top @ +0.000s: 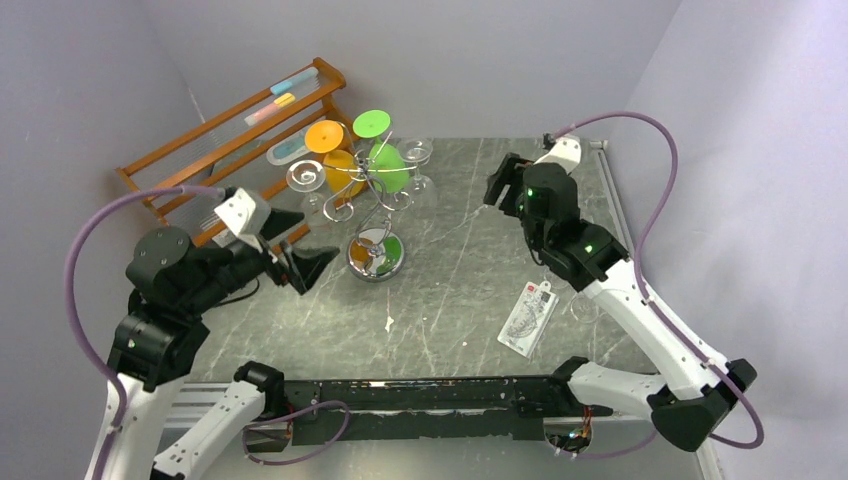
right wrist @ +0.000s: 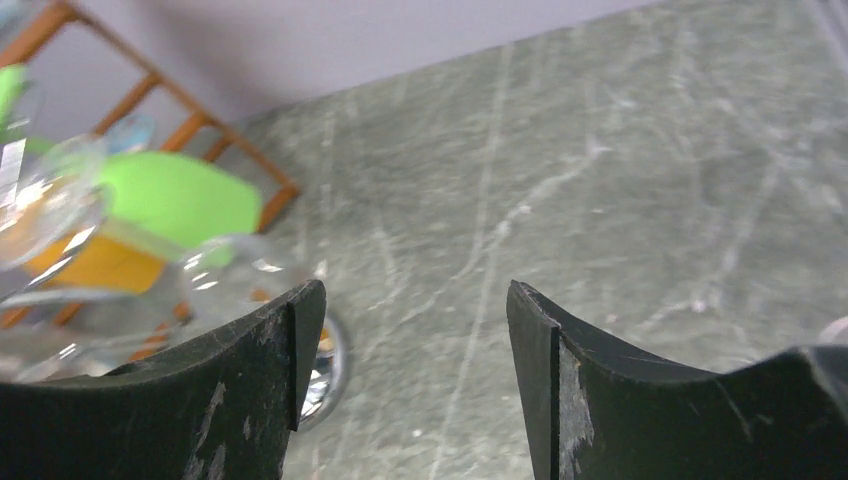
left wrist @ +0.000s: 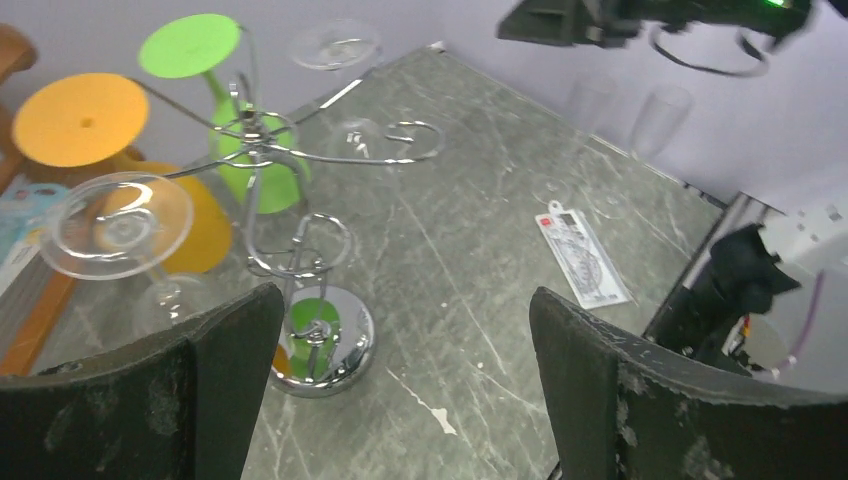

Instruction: Place the wine glass upside down on the wine glass rack

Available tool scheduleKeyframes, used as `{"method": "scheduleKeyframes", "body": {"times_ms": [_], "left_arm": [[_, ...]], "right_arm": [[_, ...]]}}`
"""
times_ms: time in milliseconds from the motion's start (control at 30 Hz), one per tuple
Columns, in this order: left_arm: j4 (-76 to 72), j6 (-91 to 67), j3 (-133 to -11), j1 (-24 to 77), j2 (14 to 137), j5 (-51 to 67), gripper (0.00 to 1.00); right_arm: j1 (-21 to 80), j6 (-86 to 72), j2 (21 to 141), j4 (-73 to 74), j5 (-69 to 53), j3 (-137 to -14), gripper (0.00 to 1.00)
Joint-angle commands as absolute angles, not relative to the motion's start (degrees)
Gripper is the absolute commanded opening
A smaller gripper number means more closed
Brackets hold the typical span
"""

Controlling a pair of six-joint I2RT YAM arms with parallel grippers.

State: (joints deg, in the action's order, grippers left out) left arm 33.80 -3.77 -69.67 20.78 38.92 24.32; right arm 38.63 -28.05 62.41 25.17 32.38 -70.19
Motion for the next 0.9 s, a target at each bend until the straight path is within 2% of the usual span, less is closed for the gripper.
{"method": "scheduleKeyframes", "body": {"times_ms": [0,200,333,633,867], "left_arm": [[28.88,-1.22,-65.41,22.31,33.97,30.19,0.97],[27.36,-4.19,-63.35,22.32,34.83,29.90,0.97],[27.34,-6.14,-63.53,22.32,37.51,31.85,0.97],[24.12,-8.70,-62.60,22.32,39.55,34.99,0.97],[22.01,-10.62,-62.30,22.32,40.42,34.84,0.96]], "right_arm": [[29.91,-28.42,65.51,31.81,32.24,-71.47,0.71],[17.58,-30.00,70.44,35.66,31.66,-69.82,0.70],[15.22,-31.06,70.52,34.98,32.56,-68.15,0.70],[12.09,-31.38,68.80,35.07,33.55,-66.07,0.61],[11.90,-32.40,65.31,37.06,36.36,-65.05,0.61]]}}
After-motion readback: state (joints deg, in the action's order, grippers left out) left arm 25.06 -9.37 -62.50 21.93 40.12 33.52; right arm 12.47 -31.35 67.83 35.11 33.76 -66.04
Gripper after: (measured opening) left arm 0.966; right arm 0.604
